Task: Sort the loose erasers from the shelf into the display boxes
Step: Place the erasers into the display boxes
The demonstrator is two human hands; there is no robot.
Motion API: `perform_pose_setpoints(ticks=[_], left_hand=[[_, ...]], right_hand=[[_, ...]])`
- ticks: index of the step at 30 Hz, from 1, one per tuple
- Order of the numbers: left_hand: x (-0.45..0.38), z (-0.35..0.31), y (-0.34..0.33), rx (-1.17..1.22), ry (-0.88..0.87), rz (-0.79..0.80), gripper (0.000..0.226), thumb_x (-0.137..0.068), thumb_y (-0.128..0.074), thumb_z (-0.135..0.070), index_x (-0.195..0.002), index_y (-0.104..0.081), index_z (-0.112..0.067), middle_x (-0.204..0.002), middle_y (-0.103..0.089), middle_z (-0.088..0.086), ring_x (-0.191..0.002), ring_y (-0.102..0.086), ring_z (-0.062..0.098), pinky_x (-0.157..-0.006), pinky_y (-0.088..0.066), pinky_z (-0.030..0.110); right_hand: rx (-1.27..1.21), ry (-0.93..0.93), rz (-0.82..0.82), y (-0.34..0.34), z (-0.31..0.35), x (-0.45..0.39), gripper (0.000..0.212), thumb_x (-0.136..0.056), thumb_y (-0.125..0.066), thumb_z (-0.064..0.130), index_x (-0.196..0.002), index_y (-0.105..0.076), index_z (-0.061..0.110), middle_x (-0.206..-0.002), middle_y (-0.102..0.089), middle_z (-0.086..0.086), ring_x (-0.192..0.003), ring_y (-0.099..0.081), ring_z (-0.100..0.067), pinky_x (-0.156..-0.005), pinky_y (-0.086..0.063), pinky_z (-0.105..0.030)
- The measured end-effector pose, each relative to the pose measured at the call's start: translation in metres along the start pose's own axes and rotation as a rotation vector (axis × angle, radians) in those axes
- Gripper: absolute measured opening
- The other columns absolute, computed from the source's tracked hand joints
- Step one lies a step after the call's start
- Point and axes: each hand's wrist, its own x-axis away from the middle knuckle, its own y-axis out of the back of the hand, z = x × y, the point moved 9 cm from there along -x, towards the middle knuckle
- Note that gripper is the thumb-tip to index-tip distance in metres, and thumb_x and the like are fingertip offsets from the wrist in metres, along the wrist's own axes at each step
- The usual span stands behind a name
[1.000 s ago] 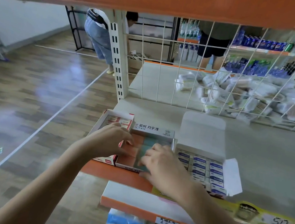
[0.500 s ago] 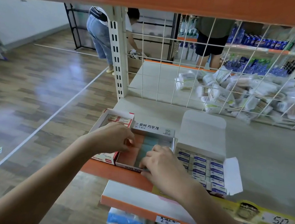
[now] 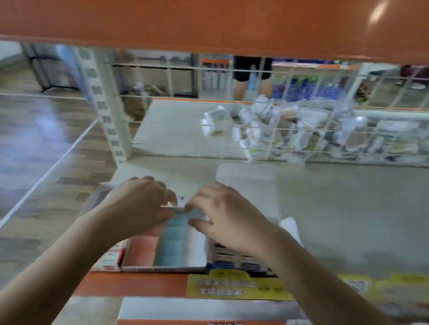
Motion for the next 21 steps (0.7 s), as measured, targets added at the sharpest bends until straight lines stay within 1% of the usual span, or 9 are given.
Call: perform_pose_setpoints(ticks=[2,4,9,13,15,18,21], left_hand=[[-0.028,-0.016,0.01,0.044,-0.038,-0.056,0.029,-0.09,-0.05,-0.046,-0.115,-0.061,-0.034,-0.112,-0.062,-0.01,-0.106,-0.054,0.013,-0.091,-0.042,0.03],[-0.058,-0.043,0.018,0.088,-0.089,-0.113,0.029,-0.089,-0.053,-0.043,-0.113,-0.063,-0.028,-0.109,-0.065,-0.004,-0.104,-0.057,0.018,-0.091,-0.043,0.031],[-0.116,-0.153,0.036,0.055,-0.276,-0.154,0.034,-0.093,-0.045,-0.047,-0.122,-0.054,-0.031,-0.118,-0.059,-0.006,-0.111,-0.053,0.015,-0.09,-0.042,0.027],[-0.167,-0.246,0.035,0.05,-0.367,-0.092,0.042,-0.091,-0.044,-0.052,-0.128,-0.05,-0.033,-0.124,-0.056,-0.006,-0.114,-0.052,0.016,-0.092,-0.047,0.032],[-0.189,-0.296,0.029,0.018,-0.419,-0.037,0.045,-0.091,-0.043,-0.052,-0.131,-0.046,-0.032,-0.128,-0.053,-0.005,-0.118,-0.05,0.017,-0.095,-0.044,0.033],[-0.22,-0.378,0.021,0.062,-0.508,0.051,0.047,-0.092,-0.046,-0.049,-0.134,-0.043,-0.029,-0.131,-0.05,0.0,-0.12,-0.047,0.02,-0.098,-0.041,0.035],[-0.248,-0.451,0.02,0.109,-0.543,0.077,0.047,-0.091,-0.048,-0.048,-0.133,-0.046,-0.027,-0.131,-0.05,0.003,-0.12,-0.048,0.021,-0.1,-0.04,0.037]], right_hand=[[0.014,-0.111,-0.023,0.019,-0.032,0.009,0.033,-0.091,-0.057,0.029,-0.121,-0.058,0.016,-0.122,-0.055,-0.003,-0.115,-0.044,-0.018,-0.094,-0.036,-0.03],[0.082,-0.23,0.014,0.029,-0.069,0.024,0.037,-0.092,-0.055,0.03,-0.126,-0.054,0.016,-0.128,-0.051,-0.003,-0.12,-0.042,-0.019,-0.097,-0.038,-0.033],[0.184,-0.54,0.102,0.062,-0.16,0.094,0.041,-0.094,-0.051,0.031,-0.133,-0.047,0.016,-0.135,-0.045,-0.004,-0.124,-0.042,-0.022,-0.097,-0.04,-0.034],[0.226,-0.722,0.14,0.087,-0.225,0.168,0.043,-0.095,-0.051,0.029,-0.134,-0.046,0.015,-0.138,-0.042,-0.008,-0.127,-0.04,-0.024,-0.099,-0.035,-0.033],[0.208,-0.801,0.134,0.098,-0.254,0.207,0.043,-0.094,-0.051,0.028,-0.134,-0.045,0.013,-0.138,-0.041,-0.01,-0.128,-0.039,-0.025,-0.103,-0.033,-0.033],[0.192,-0.907,0.121,0.113,-0.302,0.274,0.045,-0.095,-0.05,0.027,-0.137,-0.043,0.013,-0.14,-0.039,-0.011,-0.13,-0.036,-0.025,-0.107,-0.031,-0.034],[0.162,-0.985,0.095,0.125,-0.35,0.339,0.046,-0.094,-0.052,0.026,-0.137,-0.043,0.013,-0.14,-0.039,-0.011,-0.132,-0.035,-0.027,-0.108,-0.03,-0.038]])
